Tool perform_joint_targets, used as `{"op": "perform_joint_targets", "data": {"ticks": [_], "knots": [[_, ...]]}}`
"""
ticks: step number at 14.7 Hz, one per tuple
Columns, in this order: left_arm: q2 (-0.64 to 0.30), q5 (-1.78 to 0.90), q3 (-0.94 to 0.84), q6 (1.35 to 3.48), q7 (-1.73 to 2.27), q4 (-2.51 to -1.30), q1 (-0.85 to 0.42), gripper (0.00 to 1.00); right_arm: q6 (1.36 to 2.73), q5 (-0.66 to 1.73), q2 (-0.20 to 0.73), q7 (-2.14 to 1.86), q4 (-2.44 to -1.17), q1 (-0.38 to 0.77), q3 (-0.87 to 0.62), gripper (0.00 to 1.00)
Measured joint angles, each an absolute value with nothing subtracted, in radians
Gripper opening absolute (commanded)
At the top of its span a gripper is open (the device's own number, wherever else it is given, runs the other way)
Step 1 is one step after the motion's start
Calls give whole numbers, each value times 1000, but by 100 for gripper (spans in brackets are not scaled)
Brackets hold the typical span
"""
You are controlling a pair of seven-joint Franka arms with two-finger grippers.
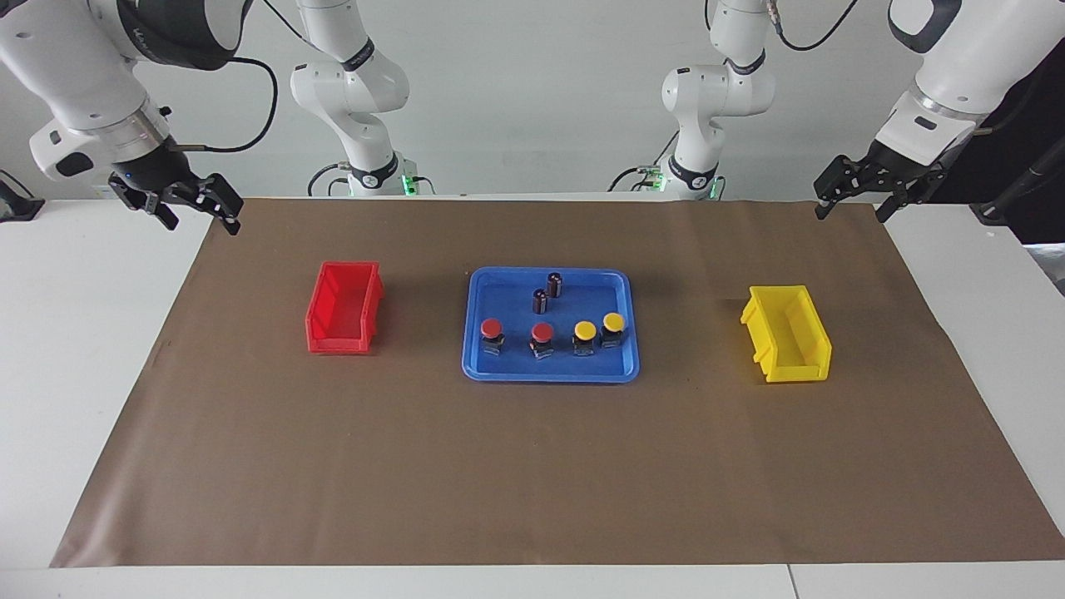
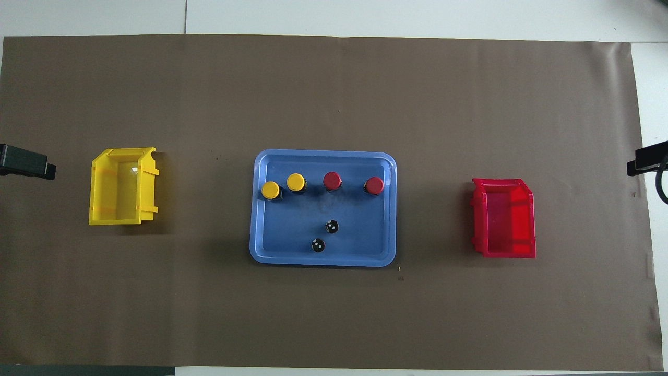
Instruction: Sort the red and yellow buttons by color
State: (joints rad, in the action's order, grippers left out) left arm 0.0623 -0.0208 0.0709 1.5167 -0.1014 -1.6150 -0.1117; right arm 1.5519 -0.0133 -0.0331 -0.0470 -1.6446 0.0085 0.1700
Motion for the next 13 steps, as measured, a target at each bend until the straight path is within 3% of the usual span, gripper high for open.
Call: {"op": "perform_joint_targets", "data": {"ticks": [3, 7, 13], "knots": [[62, -21, 70, 1517, -101, -1615, -112, 100, 1584, -9, -31, -46, -1645, 35, 128, 100], [62, -20, 71, 1519, -101, -1615, -111, 100, 1670, -2, 18, 154, -1640, 172, 49, 100], [62, 26, 74, 1519, -104, -1615, -76, 100, 1943, 17, 268, 480, -1573, 403, 24, 100]]}}
